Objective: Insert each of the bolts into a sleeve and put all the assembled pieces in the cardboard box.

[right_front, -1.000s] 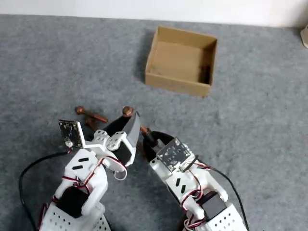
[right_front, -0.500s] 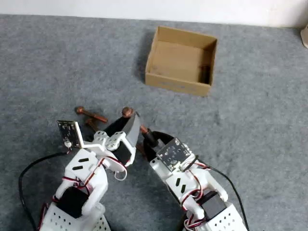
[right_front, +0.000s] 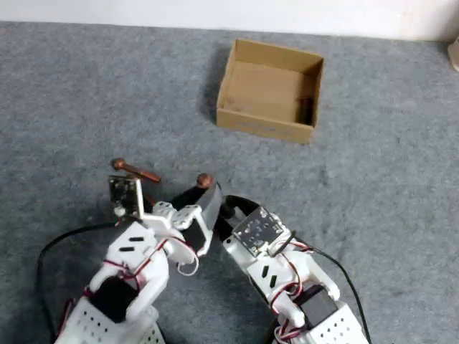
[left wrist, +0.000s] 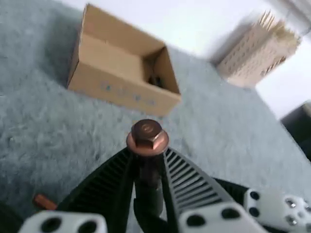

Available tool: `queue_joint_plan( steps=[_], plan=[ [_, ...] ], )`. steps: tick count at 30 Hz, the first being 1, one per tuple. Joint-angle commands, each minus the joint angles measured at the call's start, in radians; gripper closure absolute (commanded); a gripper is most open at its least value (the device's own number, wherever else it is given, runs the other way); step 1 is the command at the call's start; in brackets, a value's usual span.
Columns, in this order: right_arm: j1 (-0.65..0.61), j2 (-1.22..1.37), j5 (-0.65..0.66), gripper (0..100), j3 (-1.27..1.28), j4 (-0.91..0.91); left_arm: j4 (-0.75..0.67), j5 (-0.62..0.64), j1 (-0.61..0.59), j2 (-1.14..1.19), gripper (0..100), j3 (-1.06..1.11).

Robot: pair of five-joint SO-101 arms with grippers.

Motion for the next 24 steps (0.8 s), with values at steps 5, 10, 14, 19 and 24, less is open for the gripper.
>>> queue_joint_plan(
  steps=[5,10,14,19,24],
  plan=[
    [0.005,-0.01,0.017,99.4,-0.01,-0.038,0.002,-0.012,0.028,0.337,100,-0.193],
    [0.007,-0.01,0.017,99.4,-0.008,-0.038,0.002,-0.012,0.025,0.412,100,-0.225],
    [0.051,-0.01,0.015,99.4,-0.008,-0.041,0.0,-0.009,-0.03,0.41,100,-0.225],
    [0.071,-0.01,0.015,99.4,-0.002,-0.041,0.0,-0.008,-0.062,0.418,84,-0.223],
    [0.071,-0.01,0.015,99.4,-0.001,-0.041,0.006,-0.008,-0.038,0.42,61,-0.223]
  ],
)
